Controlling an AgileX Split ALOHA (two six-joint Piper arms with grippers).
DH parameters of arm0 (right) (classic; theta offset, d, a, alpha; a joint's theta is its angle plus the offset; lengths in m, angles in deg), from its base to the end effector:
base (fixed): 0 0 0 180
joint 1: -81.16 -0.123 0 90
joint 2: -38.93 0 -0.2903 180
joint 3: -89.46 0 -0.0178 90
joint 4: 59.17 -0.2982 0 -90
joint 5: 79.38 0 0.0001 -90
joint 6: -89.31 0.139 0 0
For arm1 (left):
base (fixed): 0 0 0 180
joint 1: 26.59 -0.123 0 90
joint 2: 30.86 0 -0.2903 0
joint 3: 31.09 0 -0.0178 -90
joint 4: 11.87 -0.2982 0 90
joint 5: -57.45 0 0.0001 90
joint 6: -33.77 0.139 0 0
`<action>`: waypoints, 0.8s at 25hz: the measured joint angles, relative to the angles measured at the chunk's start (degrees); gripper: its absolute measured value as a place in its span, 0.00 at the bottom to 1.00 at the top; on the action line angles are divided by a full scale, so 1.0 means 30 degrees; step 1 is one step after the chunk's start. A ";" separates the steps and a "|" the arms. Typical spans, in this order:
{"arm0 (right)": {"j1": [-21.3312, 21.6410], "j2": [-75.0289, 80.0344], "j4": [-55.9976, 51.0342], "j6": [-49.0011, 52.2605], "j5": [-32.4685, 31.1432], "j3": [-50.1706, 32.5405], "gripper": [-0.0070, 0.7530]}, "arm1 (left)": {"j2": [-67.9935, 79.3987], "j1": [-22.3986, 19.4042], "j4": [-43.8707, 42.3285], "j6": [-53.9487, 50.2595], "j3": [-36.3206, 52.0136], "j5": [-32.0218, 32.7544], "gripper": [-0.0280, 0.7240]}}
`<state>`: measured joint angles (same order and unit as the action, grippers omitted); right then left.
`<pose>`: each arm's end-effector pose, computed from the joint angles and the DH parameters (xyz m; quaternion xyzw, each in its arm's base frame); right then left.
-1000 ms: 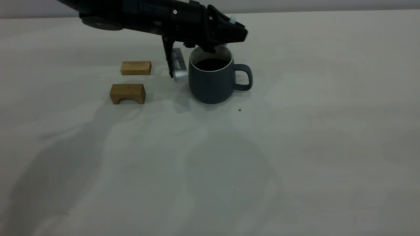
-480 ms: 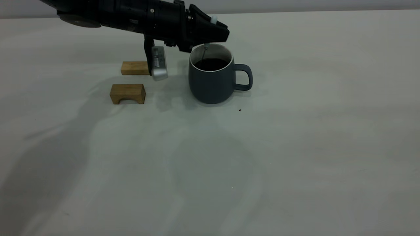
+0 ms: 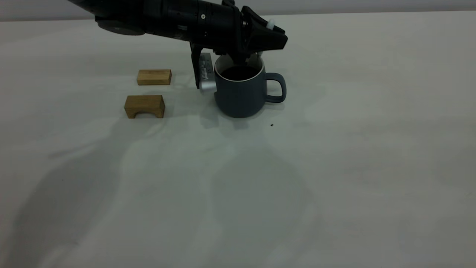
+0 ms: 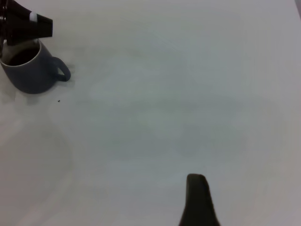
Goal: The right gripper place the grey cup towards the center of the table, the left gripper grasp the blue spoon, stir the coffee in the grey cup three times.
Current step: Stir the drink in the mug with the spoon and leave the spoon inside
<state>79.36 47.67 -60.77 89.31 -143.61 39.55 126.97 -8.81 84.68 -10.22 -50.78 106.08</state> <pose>0.0750 0.0059 0.2620 -0.0145 0.8781 0.0215 0.4778 0.4932 -0.2671 -0.0381 0.6624 -0.5279 0.4347 0.3058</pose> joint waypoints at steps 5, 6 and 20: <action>0.0000 0.0000 0.0000 0.0000 0.0000 0.0000 0.79 | 0.0020 -0.0550 -0.2635 0.0015 0.0000 0.1466 0.20; 0.0000 0.0000 0.0000 0.0000 0.0000 0.0000 0.79 | 0.0020 -0.0767 -0.2886 0.0015 0.0000 0.1467 0.20; 0.0000 0.0000 0.0000 0.0000 0.0000 0.0000 0.79 | 0.0020 -0.1515 -0.3154 -0.0037 -0.0086 0.1475 0.20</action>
<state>79.36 47.67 -60.77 89.31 -143.61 39.55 127.03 -13.35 75.22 -10.33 -51.03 110.50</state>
